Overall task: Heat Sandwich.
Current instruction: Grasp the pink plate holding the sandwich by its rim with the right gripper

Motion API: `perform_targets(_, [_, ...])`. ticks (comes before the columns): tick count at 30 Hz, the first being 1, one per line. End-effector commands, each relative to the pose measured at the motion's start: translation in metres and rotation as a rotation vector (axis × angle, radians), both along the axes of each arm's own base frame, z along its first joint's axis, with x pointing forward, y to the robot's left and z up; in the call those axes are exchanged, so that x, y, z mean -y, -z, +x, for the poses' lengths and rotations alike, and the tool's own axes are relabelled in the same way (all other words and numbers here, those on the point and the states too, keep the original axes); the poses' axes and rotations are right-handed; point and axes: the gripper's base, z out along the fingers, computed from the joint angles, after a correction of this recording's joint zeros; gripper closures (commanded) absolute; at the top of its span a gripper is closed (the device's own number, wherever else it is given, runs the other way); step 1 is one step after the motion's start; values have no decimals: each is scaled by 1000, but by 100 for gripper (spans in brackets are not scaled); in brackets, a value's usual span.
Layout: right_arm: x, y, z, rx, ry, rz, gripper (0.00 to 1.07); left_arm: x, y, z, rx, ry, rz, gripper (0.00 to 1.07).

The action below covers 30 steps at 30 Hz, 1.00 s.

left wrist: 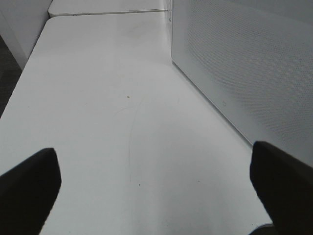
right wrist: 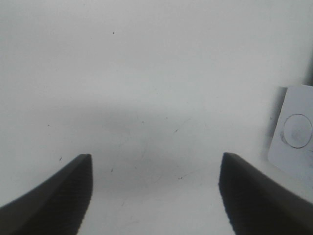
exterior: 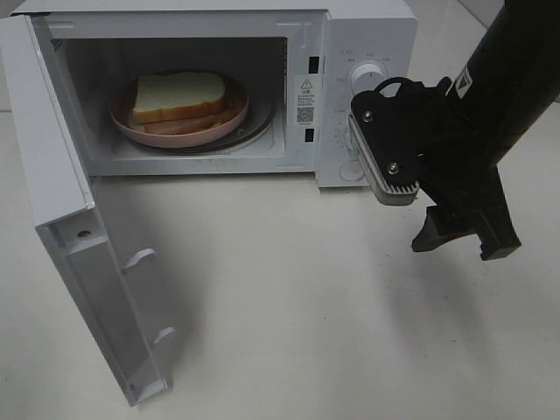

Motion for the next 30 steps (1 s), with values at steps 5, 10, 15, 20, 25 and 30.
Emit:
perform_targets(5, [-1,-2,3,26,38,16,25,0,0,-2,26,-2,1,9])
perform_targets(10, [-1,-2,4,42,46,12,25,0,0,-2,26,-2,1,9])
perform_targets(15, [0,-2,5,64,47,-7,25,0,0,-2,26,-2,1,9])
perform_targets(20, [-9,-5,3,96,32,-16,25,0,0,-2,26,-2,1,9])
perform_targets(25, [-12,-8,6,105,43,-6,25,0,0,-2,26,-2,1,9])
perform_targets(30, [-17,-9,7,136,26,17,26,0,0,-2,26,-2,1,9])
